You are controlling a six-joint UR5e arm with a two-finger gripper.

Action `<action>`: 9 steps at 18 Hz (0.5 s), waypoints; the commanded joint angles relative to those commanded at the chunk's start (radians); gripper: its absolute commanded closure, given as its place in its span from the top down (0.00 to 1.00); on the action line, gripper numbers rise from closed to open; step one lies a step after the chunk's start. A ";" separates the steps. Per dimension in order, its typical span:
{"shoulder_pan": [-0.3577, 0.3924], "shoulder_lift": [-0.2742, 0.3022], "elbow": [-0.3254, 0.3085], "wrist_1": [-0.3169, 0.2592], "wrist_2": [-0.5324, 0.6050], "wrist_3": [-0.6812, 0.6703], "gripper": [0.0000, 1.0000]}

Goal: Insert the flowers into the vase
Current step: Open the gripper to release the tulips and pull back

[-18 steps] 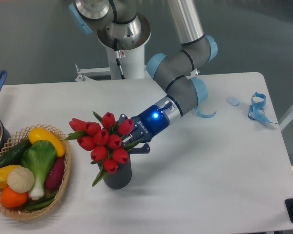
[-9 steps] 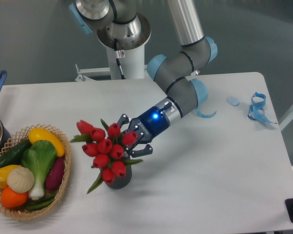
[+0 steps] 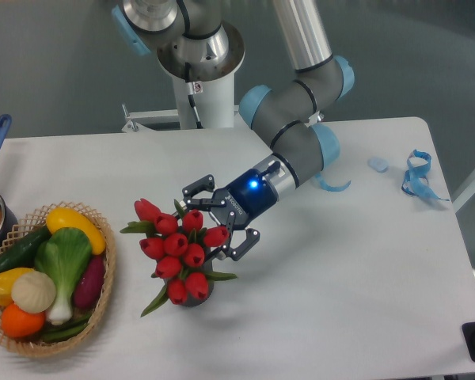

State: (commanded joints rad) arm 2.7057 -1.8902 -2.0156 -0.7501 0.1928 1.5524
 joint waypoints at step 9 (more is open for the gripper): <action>0.213 0.248 0.020 0.002 0.329 0.003 1.00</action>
State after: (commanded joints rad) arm 2.9187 -1.6418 -1.9958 -0.7486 0.5223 1.5554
